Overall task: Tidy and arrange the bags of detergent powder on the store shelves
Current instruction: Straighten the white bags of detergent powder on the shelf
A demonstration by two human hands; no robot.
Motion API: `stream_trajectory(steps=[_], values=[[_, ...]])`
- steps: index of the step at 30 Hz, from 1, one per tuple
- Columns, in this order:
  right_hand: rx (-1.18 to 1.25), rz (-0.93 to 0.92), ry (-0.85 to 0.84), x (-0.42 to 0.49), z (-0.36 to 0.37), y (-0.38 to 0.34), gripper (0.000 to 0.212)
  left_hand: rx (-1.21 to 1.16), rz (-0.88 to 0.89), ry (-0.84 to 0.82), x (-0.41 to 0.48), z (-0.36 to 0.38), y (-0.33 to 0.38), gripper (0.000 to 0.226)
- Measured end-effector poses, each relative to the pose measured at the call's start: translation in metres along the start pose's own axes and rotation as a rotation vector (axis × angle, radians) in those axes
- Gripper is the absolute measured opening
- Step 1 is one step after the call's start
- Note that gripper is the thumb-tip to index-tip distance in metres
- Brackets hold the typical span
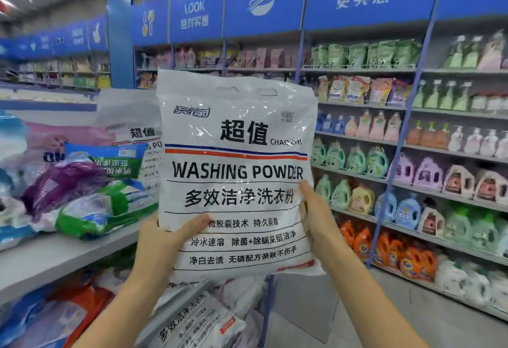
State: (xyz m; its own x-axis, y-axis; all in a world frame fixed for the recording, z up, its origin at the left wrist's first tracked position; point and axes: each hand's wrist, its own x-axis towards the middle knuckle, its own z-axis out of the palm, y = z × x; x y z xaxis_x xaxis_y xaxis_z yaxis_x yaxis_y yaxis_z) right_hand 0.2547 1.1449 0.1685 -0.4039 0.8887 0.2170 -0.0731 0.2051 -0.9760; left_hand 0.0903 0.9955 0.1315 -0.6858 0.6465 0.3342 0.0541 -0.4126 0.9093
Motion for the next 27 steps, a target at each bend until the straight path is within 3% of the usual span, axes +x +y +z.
stream_trajectory(steps=[5, 11, 16, 19, 22, 27], values=[[0.016, -0.037, -0.021, 0.102, 0.0, 0.005, 0.036, 0.065, 0.025, 0.029, 0.079, 0.024, -0.024, 0.059], [0.05, -0.359, 0.123, 0.211, 0.032, 0.029, 0.059, 0.121, 0.057, 0.149, 0.159, 0.044, -0.052, 0.067], [0.044, -0.445, -0.016, 0.315, 0.064, 0.051, 0.022, 0.117, 0.044, 0.282, 0.224, 0.055, -0.079, 0.053], [0.1, -0.314, -0.253, 0.38, 0.075, 0.056, 0.019, 0.123, 0.065, 0.433, 0.264, 0.065, -0.094, 0.041], [0.126, -0.075, -0.485, 0.434, 0.085, 0.066, 0.03, 0.169, 0.081, 0.55, 0.296, 0.074, -0.111, 0.023], [0.127, -0.027, -0.553, 0.488, 0.113, 0.093, 0.026, 0.265, 0.079, 0.668, 0.336, 0.08, -0.138, 0.025]])
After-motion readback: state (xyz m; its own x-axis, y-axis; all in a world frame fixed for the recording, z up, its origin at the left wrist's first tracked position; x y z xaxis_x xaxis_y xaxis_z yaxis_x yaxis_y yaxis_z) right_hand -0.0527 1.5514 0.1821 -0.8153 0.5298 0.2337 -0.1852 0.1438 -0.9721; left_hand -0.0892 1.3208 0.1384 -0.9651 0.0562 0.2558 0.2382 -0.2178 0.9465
